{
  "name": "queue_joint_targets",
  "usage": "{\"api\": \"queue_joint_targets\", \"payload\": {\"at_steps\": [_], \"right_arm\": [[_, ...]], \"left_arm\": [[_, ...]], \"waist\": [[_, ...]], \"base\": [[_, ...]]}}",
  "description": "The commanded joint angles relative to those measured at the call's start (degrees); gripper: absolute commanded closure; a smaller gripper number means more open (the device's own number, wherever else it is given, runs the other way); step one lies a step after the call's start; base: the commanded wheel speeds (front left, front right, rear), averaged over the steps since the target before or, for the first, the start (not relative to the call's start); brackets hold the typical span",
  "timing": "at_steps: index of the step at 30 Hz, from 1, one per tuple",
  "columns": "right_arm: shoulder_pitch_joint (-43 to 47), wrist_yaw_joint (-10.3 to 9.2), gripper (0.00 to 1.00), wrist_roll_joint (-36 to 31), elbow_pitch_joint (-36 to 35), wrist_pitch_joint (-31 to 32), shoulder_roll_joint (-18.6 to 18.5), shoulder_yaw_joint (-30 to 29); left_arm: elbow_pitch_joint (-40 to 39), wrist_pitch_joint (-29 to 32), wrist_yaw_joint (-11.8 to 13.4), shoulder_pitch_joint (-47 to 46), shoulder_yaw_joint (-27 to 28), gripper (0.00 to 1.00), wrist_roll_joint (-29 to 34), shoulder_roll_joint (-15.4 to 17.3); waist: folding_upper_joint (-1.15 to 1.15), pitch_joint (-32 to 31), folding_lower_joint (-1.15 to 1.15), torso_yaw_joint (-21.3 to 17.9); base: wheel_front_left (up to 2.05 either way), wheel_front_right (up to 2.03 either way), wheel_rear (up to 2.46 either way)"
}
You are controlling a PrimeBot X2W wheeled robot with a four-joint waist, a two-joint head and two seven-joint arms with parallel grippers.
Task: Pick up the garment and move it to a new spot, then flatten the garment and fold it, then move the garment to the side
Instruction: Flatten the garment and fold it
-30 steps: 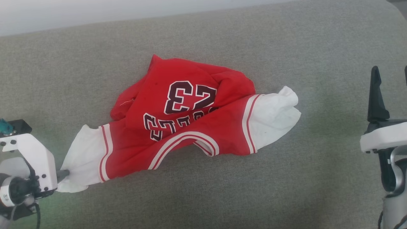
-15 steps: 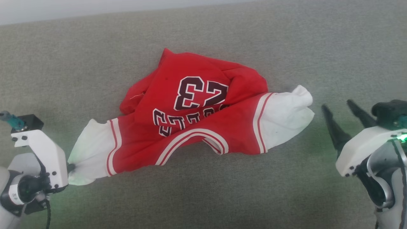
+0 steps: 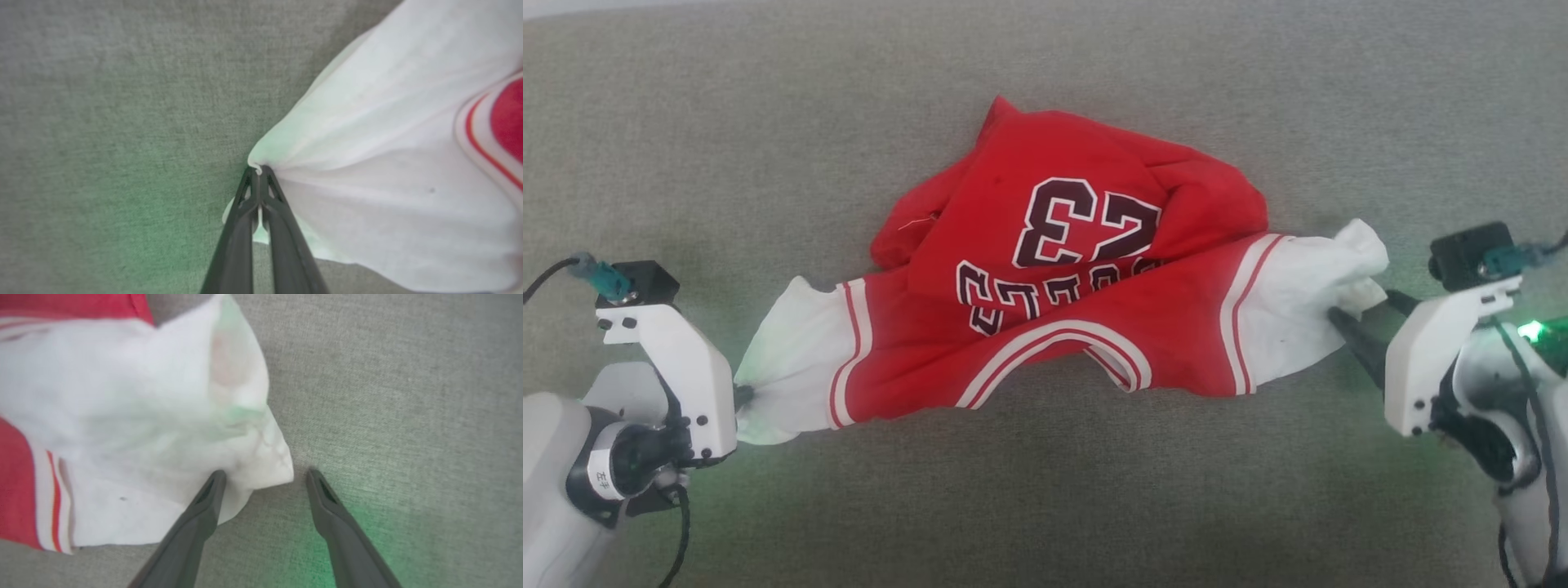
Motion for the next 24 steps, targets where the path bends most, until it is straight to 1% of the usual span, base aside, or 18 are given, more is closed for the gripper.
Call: {"api": "queue_joint_targets", "payload": {"at_steps": [1, 3, 4, 5, 6, 8, 12, 17, 20, 24], "right_arm": [[-0.5, -0.1, 0.0, 1.05, 1.52, 1.02, 0.4, 0.73], [-1.83, -0.06, 0.0, 2.25, 4.14, 3.19, 0.04, 2.26], [-2.43, -0.06, 0.11, 2.93, 5.59, 4.15, 0.09, 2.58], [-3.13, -0.06, 0.63, 3.46, 6.77, 5.36, -0.13, 3.36], [-3.7, -0.06, 1.0, 4.2, 7.51, 6.27, -0.41, 4.42], [-5.02, -0.06, 1.0, 4.39, 8.6, 7.55, -1.96, 5.73], [-7.44, -0.13, 1.0, 6.41, 9.47, 9.87, -4.41, 6.36], [-10.34, -0.11, 1.0, 10.37, 7.65, 11.06, -5.14, 3.96], [-11.64, -0.09, 1.0, 11.66, 6.83, 11.53, -4.58, 1.85], [-14.09, -0.09, 1.0, 12.27, 5.3, 11.62, -3.66, -0.98]], "left_arm": [[1.21, -0.31, -0.54, 0.68, -2.23, 1.0, 0.02, -3.41], [1.7, -0.66, -0.82, 0.25, -2.4, 1.0, 0.17, -3.89], [1.9, -0.89, -0.97, 0.01, -2.44, 1.0, 0.31, -4.05], [2.2, -1.02, -1.12, -0.31, -2.54, 1.0, 0.38, -4.17], [2.45, -1.1, -1.29, -0.59, -2.63, 1.0, 0.33, -4.25], [2.87, -1.23, -1.63, -0.96, -2.61, 1.0, 0.38, -4.34], [2.79, -1.9, -1.76, -2.19, -2.07, 1.0, 0.81, -3.74], [0.06, -2.0, -1.13, -4.61, -0.75, 1.0, 1.67, -1.91], [-2.36, -1.63, -0.31, -6.54, 0.09, 1.0, 2.62, -0.43], [-5.78, -0.96, 0.3, -10.31, 1.05, 1.0, 2.88, 0.37]], "waist": [[0.0, 0.33, 0.0, 0.36], [0.0, 0.51, 0.0, 0.71], [0.0, 0.55, 0.0, 0.85], [0.0, 0.55, 0.0, 1.0], [0.0, 0.53, 0.0, 1.16], [0.0, 0.39, 0.0, 1.44], [0.0, -0.45, 0.0, 1.73], [0.0, -2.74, 0.0, 1.99], [0.0, -4.64, 0.0, 2.03], [0.0, -7.63, 0.0, 2.1]], "base": [[0.0, 0.0, 0.0], [0.0, 0.0, 0.0], [0.0, 0.0, 0.0], [0.0, 0.0, 0.0], [0.0, 0.0, 0.0], [0.0, 0.0, 0.0], [0.0, 0.0, 0.0], [0.0, 0.0, 0.0], [0.0, 0.0, 0.0], [0.0, 0.0, 0.0]]}}
